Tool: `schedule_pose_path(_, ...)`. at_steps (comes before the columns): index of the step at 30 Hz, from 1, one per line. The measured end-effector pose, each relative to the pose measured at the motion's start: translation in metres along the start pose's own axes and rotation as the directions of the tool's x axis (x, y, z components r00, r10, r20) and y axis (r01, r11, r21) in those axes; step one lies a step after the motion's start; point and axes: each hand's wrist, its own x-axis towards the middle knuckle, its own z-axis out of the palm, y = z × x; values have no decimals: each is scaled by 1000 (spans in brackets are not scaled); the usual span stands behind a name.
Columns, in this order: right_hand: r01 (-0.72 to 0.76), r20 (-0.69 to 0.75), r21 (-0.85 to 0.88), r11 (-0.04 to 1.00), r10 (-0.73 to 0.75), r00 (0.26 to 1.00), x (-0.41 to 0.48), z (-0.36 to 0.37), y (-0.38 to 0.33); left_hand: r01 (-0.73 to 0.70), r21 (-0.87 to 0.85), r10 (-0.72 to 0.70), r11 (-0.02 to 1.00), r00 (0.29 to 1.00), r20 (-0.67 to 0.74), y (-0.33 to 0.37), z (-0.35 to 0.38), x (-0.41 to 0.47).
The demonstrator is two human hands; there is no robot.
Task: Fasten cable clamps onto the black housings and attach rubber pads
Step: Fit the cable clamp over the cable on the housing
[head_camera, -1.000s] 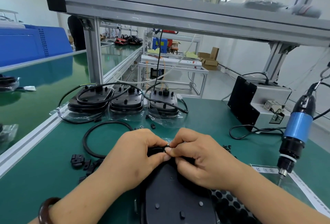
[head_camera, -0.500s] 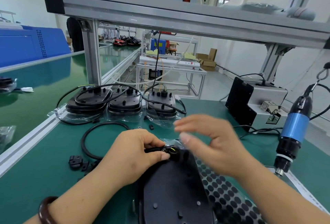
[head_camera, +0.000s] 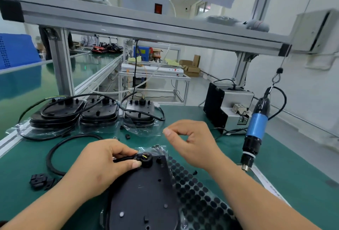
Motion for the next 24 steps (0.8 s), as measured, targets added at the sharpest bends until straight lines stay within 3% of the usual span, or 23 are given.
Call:
schedule_pose_path(4,-7,-77,-14,1000,6,997,4,-9,4,-5,43,5,999,1000,-4,0,-1,0)
schedule_pose_path(8,-141,-342,-2,990,131,930,14,-43,20,-7,32,7,999,1000,-9,-2,-1,2)
schedule_pose_path(13,-342,-727,-45,939,204,655,11,-96,51,-27,71,27,997,1000,-2,-7,-2,3)
schedule_pose_path(15,-423,-827,-13,906,228,513,7,-114,63,-18,77,18,997,1000,0,-9,-3,3)
schedule_pose_path(17,-524,-880,126,842,339,334,2,-128,78,-6,86,6,996,1000,3,-11,-3,3)
schedule_pose_path(19,-640,-807,346,686,565,170,-3,-134,91,6,96,-7,995,1000,9,-12,-3,3)
schedule_pose_path(20,-662,-703,473,582,702,115,-4,-133,92,14,97,-15,995,1000,13,-13,-3,3)
schedule_pose_path(21,-650,-576,578,493,811,103,-4,-130,91,20,99,-21,995,1000,17,-14,-3,3)
schedule_pose_path(24,-659,-341,634,404,911,230,-6,-120,88,36,107,-39,994,999,25,-16,-3,4)
